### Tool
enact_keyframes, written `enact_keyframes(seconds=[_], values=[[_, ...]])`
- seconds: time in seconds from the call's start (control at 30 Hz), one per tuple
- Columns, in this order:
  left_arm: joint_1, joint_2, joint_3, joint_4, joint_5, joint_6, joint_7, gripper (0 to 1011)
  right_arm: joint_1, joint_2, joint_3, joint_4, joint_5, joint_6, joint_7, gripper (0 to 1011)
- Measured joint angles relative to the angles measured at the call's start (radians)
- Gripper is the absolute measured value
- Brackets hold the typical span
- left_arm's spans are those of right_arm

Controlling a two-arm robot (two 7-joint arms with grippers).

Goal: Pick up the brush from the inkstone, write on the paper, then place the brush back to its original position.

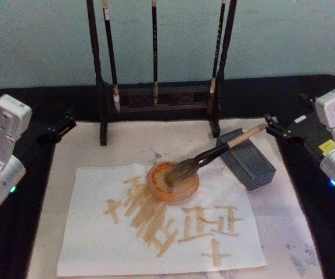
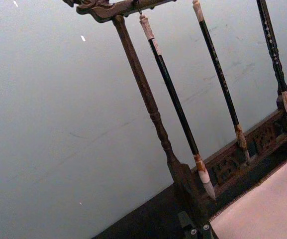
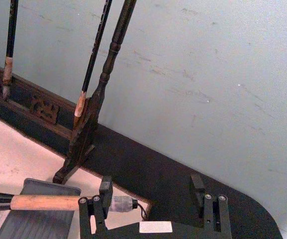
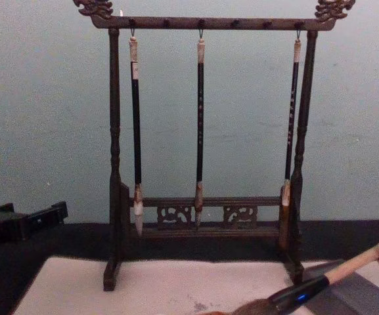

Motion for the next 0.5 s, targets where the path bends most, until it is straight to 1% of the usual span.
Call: enact_keyframes(seconds=[0.5], values=[[0.0, 0.0, 0.0, 0.0, 0.0, 0.0, 0.0, 1002, 0.0, 0.0, 0.0, 0.0, 0.0, 0.0, 0.0, 1000]])
